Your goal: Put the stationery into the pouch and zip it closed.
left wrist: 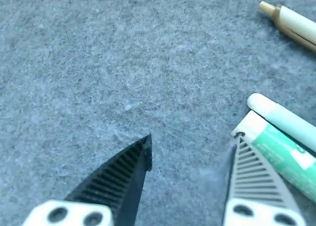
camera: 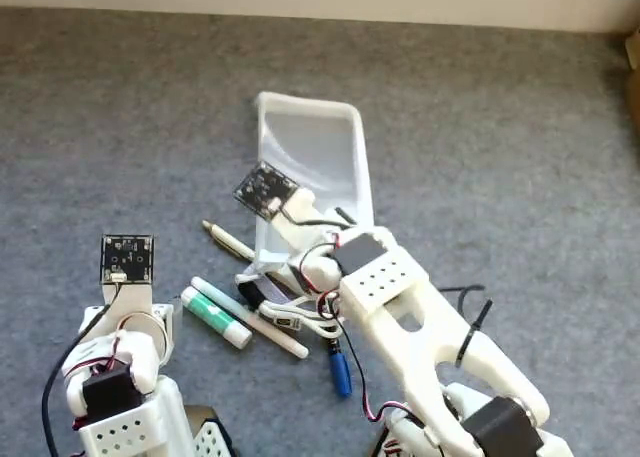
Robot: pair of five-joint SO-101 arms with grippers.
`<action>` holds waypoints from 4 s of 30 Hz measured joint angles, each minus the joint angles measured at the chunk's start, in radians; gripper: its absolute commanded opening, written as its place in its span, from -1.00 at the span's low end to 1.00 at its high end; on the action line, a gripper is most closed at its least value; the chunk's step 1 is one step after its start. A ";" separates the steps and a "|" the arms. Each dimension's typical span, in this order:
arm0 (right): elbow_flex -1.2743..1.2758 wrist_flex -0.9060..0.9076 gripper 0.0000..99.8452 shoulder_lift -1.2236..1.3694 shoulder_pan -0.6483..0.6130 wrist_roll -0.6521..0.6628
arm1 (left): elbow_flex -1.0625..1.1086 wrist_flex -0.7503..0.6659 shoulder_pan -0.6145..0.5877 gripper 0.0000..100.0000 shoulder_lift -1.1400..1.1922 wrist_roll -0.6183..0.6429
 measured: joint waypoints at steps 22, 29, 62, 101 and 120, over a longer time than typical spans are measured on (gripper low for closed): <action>-0.074 0.270 -0.39 -0.201 -0.190 -0.238 | 0.000 -0.003 0.000 -0.50 0.000 0.000; -0.069 0.229 -0.39 -0.201 -0.290 -0.244 | 0.000 -0.003 0.000 -0.50 0.000 0.000; -0.238 0.094 -0.53 0.279 -0.321 -0.394 | 0.000 -0.003 0.000 -0.50 0.000 0.000; -0.249 0.152 -0.79 0.384 -0.288 -0.414 | 0.000 -0.003 0.000 -0.50 0.000 0.000; -0.265 0.109 -0.80 0.442 -0.282 -0.414 | 0.000 -0.003 0.002 -0.50 0.000 0.000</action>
